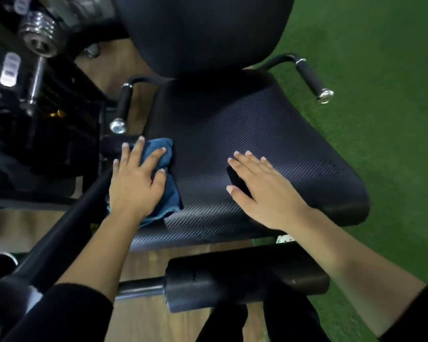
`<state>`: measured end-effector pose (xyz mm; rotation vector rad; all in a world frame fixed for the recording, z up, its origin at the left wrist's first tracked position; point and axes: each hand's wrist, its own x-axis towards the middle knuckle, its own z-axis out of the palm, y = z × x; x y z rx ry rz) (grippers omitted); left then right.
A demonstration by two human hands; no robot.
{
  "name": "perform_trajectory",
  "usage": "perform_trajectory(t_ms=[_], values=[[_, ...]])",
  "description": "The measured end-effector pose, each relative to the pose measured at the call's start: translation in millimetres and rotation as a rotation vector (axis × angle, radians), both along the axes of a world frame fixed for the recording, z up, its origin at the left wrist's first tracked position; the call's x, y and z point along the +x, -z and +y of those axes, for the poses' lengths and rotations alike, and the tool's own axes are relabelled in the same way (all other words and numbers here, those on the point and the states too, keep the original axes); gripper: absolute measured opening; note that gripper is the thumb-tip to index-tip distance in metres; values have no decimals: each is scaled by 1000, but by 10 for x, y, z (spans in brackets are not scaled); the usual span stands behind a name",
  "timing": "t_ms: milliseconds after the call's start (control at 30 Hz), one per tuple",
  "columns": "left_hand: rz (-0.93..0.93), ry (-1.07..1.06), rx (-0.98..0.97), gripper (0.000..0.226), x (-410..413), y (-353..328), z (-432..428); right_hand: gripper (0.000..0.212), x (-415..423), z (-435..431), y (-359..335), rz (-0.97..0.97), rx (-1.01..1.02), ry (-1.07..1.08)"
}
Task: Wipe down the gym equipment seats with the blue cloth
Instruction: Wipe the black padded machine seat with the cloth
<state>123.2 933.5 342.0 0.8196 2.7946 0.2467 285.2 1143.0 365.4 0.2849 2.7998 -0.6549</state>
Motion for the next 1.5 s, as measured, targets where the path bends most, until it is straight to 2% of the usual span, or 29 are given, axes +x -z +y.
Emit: perform_trajectory(t_ms=[100,200,400,633,900,1067,1233,1367,1433,1500], values=[[-15,-11,113,49,62,-23,-199,86,4,-90,28,-20,46,-88],[41,6,192,50,181,-38,-363,93,72,-140,76,-14,80,-100],[329,-7,332,39,527,139,-645,101,273,-128,119,126,146,-127],[641,-55,475,36,823,380,-503,121,511,67,164,148,289,-255],[638,-35,585,23,1448,488,294,125,646,35,290,116,358,-209],[617,102,585,26,1319,528,9,125,661,-22,324,141,375,-180],[714,-161,568,28,939,548,-609,123,672,-74,338,171,382,-164],[699,-361,653,27,881,551,-597,123,674,-81,333,178,379,-160],[702,-381,654,26,964,553,-469,123,687,-71,349,175,384,-159],[718,-313,635,25,1092,565,-298,124,699,-65,356,177,385,-154]])
